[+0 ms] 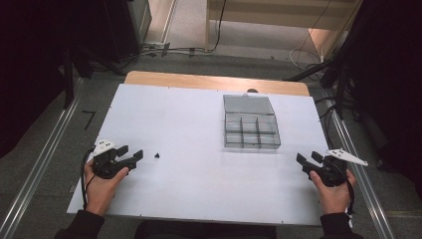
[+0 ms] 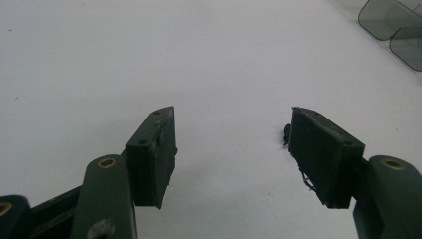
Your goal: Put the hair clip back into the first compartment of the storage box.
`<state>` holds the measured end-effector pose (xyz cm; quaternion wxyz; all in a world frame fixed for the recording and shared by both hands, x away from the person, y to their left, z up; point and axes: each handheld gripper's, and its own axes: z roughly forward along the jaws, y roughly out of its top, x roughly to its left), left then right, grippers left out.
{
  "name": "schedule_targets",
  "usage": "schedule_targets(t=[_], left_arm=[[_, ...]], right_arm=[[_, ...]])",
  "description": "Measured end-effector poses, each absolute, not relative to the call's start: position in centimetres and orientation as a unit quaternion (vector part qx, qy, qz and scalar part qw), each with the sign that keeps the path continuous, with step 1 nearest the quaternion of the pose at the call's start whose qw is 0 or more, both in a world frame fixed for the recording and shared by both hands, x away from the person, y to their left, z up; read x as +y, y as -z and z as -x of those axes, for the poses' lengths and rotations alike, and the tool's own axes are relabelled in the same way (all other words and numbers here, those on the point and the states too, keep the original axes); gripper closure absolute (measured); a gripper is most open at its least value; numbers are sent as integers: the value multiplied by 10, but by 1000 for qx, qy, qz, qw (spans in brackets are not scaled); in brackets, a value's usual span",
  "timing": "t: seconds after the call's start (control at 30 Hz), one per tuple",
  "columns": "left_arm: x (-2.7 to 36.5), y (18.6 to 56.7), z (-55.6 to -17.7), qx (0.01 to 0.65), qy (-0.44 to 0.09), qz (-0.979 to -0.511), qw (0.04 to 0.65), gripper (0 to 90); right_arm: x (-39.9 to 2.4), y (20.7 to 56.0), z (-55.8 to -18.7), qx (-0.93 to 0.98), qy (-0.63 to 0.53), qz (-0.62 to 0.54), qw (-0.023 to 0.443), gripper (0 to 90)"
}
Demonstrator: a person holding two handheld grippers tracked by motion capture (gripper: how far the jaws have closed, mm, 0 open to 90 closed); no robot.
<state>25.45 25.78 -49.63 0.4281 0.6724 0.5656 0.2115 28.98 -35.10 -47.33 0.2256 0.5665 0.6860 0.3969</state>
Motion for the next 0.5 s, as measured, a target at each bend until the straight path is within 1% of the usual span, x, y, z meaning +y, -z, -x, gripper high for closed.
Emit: schedule_targets(t=[0.5], left_arm=[[248, 500, -258, 555, -201, -687, 425, 371]], right_arm=[[-349, 474, -290, 690, -395, -564, 224, 327]])
